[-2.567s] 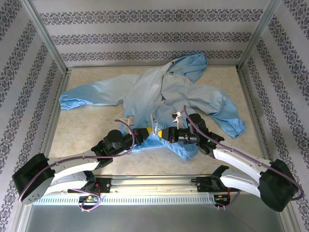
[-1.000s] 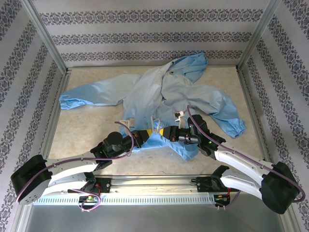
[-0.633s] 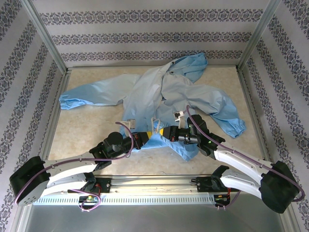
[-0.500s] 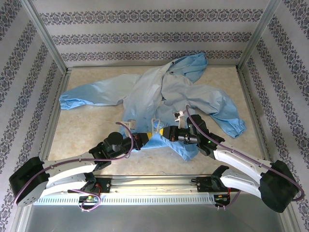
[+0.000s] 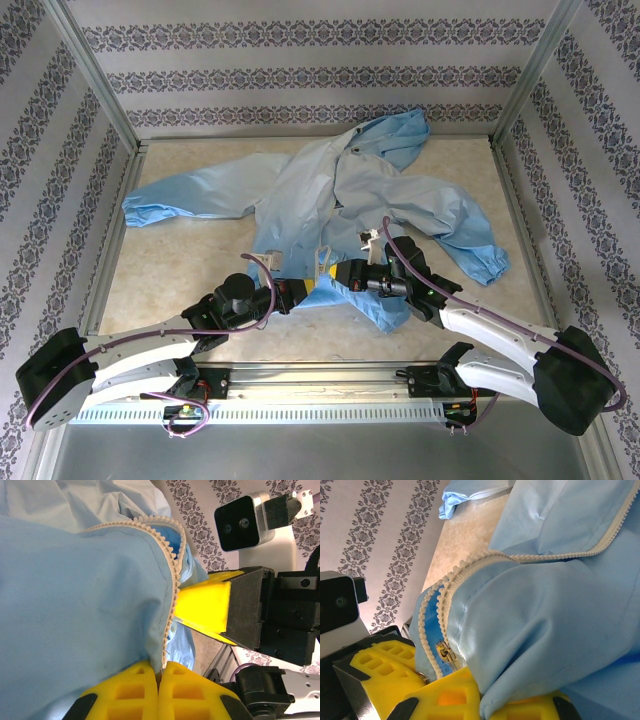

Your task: Zip up the jacket

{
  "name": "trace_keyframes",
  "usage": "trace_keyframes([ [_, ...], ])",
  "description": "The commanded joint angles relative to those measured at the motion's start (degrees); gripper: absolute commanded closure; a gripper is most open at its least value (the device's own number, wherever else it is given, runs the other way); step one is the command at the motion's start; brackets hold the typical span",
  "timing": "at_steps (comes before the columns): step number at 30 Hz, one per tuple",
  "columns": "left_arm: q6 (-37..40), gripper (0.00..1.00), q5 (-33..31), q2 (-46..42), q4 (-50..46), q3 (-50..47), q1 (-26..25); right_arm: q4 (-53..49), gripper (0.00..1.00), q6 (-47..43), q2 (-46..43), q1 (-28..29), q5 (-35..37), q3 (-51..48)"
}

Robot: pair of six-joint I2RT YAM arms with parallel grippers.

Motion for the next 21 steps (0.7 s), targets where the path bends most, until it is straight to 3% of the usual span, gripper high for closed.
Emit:
trace_keyframes([
  [1, 0.88, 1.0, 1.39, -0.75, -0.16, -0.22, -0.74, 2.7, 1.0, -0.04, -0.83, -0.93, 0.59, -1.29],
  [9, 0.46, 1.0, 1.45, -1.12, 1.27, -0.6, -0.65, 4.78, 1.0, 0.58, -0.91, -1.05, -0.33, -1.96],
  [21, 1.05, 1.0, -6.65, -4.77, 3.2, -0.65, 0.9, 7.07, 1.0, 1.04, -0.64, -0.49, -4.12, -2.43],
])
